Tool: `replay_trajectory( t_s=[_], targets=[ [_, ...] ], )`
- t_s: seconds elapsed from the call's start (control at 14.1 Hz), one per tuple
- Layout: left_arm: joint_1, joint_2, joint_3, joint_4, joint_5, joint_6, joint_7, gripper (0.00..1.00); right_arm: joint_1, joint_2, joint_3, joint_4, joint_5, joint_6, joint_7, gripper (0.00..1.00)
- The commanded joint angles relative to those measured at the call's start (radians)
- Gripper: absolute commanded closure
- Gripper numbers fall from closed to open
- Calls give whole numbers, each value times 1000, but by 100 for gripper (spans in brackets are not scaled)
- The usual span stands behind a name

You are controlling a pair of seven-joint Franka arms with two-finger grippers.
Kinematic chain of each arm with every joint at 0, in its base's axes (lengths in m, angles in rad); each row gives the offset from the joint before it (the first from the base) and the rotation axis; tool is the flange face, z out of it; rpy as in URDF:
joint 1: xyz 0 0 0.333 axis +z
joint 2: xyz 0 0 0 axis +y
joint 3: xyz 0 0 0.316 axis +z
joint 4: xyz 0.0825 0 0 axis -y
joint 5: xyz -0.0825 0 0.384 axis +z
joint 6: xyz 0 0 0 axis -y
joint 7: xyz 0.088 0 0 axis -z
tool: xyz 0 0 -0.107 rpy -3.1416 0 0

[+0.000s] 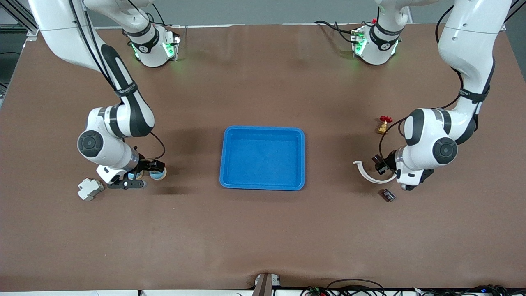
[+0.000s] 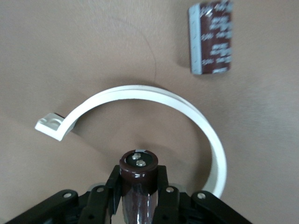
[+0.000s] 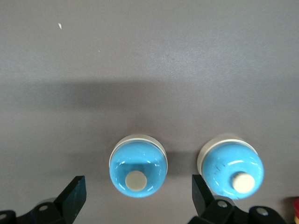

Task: Place electrolytic capacitor and blue bell in tray
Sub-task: 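Grasp the capacitor with the left gripper while the right gripper grasps a bell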

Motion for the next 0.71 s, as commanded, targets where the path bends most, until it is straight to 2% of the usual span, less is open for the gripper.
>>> replay_trajectory(
  t_s=[0.0, 0.36, 0.64],
  targets=[
    [-1, -62, -31, 16, -17, -68, -55, 100, 1, 26, 5, 13, 3, 14, -9, 0],
    [-27, -65, -128, 114, -9, -121, -288, 100, -5, 43, 5, 20, 3, 15, -8, 0],
    [-117, -46, -130, 179, -10, -136, -421, 100, -1, 70, 5, 36, 5, 12, -8, 0]
  ],
)
